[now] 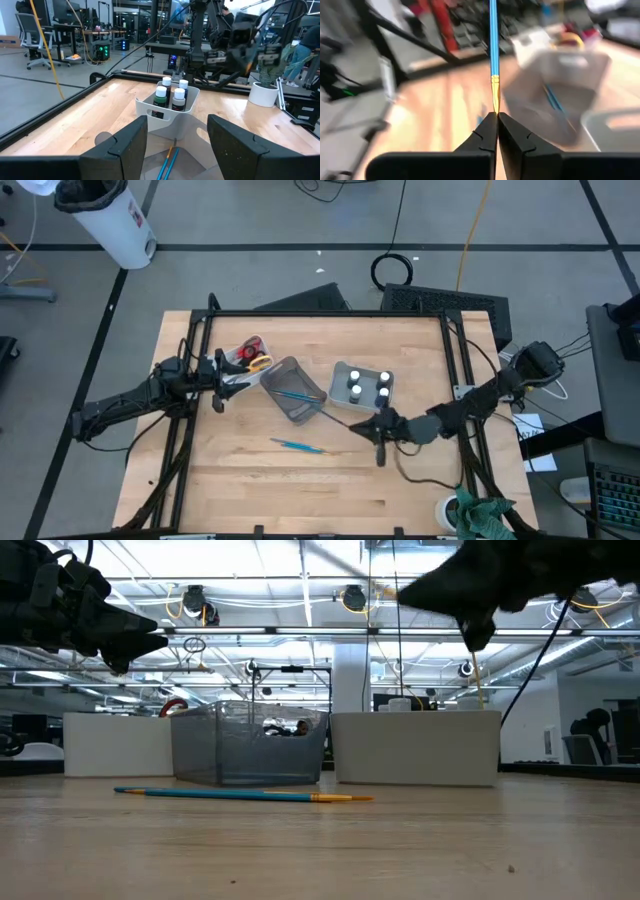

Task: Pick & Place Paint Supplies
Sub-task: Put the blue paintbrush into the black bin

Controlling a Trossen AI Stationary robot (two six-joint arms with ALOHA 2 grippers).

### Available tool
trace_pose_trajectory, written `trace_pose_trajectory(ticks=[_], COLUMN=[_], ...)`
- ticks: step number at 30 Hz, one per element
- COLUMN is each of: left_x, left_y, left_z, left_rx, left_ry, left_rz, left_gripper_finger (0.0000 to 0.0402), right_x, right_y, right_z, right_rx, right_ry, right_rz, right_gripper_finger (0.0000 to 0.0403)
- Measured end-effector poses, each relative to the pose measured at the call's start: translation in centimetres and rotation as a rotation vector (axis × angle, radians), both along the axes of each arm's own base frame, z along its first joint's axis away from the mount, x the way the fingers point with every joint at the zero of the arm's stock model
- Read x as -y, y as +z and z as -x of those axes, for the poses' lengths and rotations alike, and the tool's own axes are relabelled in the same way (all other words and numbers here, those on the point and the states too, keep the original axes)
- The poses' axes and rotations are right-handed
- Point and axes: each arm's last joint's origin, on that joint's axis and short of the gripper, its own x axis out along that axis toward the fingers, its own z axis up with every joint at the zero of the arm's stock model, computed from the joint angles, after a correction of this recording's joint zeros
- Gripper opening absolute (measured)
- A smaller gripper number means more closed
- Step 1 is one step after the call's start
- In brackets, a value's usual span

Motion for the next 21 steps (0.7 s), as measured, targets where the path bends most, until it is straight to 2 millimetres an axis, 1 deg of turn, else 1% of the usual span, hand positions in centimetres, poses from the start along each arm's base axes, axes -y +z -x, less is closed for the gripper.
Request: trace_pose_trajectory(ticks=[2, 5, 7, 10, 14, 16, 18, 21], left_x=[0.0, 0.0, 0.0, 0.0, 0.0, 0.0, 0.0, 0.0], left_y=[0.0, 0.0, 0.0, 0.0, 0.0, 0.0, 0.0, 0.0], left_z=[0.0, 0.0, 0.0, 0.0, 0.0, 0.0, 0.0, 0.0], left_rx=[0.000, 0.000, 0.000, 0.000, 0.000, 0.000, 0.000, 0.000], left_ry=[0.000, 0.000, 0.000, 0.000, 0.000, 0.000, 0.000, 0.000], left_rz=[-0.001, 0.000, 0.000, -0.001, -0.001, -0.001, -0.001, 0.000], left_gripper_finger=[0.0214, 0.0214, 0.0214, 0.0214, 0.0214, 0.0214, 0.0214, 0.0214], right_x=[0.5, 1.1, 1.7, 2.7, 4.0, 4.7, 5.4, 6.8], right_y=[-0.2, 0.4, 1.3, 3.4, 5.4, 6.2, 6.8, 6.8], right_z=[-0.7, -1.8, -2.6, -3.9, -6.0, -7.5, -8.7, -10.7], right_rx=[-0.091, -0.222, -0.298, -0.388, -0.493, -0.521, -0.561, -0.609], right_ry=[-0.036, -0.091, -0.133, -0.193, -0.207, -0.197, -0.189, -0.209], right_rz=[-0.007, -0.010, -0.014, -0.027, -0.047, -0.064, -0.074, -0.077], right_gripper_finger=[0.0000, 0.0000, 0.0000, 0.0000, 0.0000, 0.0000, 0.0000, 0.0000])
